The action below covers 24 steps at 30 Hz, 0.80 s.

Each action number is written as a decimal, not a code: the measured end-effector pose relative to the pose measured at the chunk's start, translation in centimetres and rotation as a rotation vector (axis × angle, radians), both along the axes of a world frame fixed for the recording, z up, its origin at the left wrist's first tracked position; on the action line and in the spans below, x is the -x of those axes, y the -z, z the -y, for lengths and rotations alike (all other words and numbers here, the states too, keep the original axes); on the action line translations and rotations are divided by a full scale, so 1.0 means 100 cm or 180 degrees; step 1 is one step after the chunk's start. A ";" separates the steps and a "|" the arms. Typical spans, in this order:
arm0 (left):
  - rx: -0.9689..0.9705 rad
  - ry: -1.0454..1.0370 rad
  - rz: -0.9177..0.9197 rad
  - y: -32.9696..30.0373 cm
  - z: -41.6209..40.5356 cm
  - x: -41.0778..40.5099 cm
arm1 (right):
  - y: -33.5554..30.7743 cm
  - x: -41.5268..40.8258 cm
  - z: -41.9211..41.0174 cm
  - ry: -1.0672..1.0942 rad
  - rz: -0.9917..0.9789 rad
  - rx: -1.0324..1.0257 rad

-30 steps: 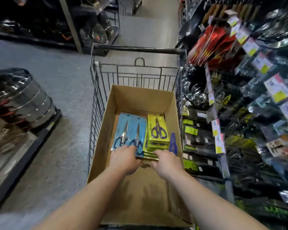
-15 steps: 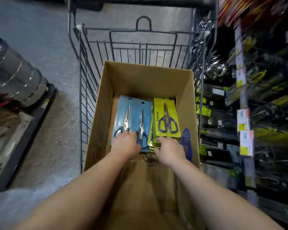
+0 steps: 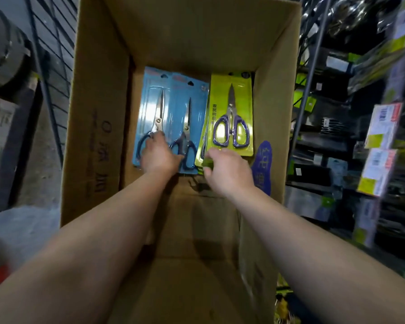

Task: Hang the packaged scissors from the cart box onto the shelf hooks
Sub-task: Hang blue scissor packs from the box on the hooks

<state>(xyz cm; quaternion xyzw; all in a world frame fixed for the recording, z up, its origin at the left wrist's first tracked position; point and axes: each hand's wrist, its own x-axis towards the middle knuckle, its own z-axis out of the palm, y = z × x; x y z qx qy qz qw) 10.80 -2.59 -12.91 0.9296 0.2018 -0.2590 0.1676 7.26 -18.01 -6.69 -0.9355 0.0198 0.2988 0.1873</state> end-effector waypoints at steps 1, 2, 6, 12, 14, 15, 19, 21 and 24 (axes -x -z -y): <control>0.0098 -0.0094 -0.0018 0.000 0.000 -0.001 | 0.000 0.000 0.001 0.0005 -0.0015 -0.0008; 0.0206 -0.0164 -0.0079 0.001 -0.001 -0.003 | -0.001 -0.001 0.001 0.0015 -0.0038 -0.0016; 0.0822 -0.0637 -0.0306 -0.004 -0.007 -0.004 | -0.005 -0.004 0.002 0.0053 -0.0145 -0.0065; 0.1963 -0.1611 -0.0279 -0.028 -0.020 0.023 | -0.011 -0.009 0.001 0.0360 -0.0286 -0.0141; 0.2406 -0.1847 -0.0373 -0.039 -0.024 0.035 | -0.014 -0.010 -0.004 0.0530 -0.0343 -0.0166; 0.2708 -0.1989 -0.0494 -0.042 -0.026 0.042 | -0.014 -0.010 -0.007 0.0682 -0.0380 -0.0248; 0.3856 -0.2386 -0.1118 -0.048 -0.033 0.066 | -0.011 -0.006 -0.023 0.1798 -0.0588 -0.1439; 0.3927 -0.2179 -0.1305 -0.043 -0.040 0.071 | -0.010 -0.004 -0.028 0.2338 -0.0581 -0.1978; 0.3586 -0.1844 -0.1257 -0.042 -0.040 0.063 | -0.006 -0.005 -0.028 0.2776 -0.0505 -0.2246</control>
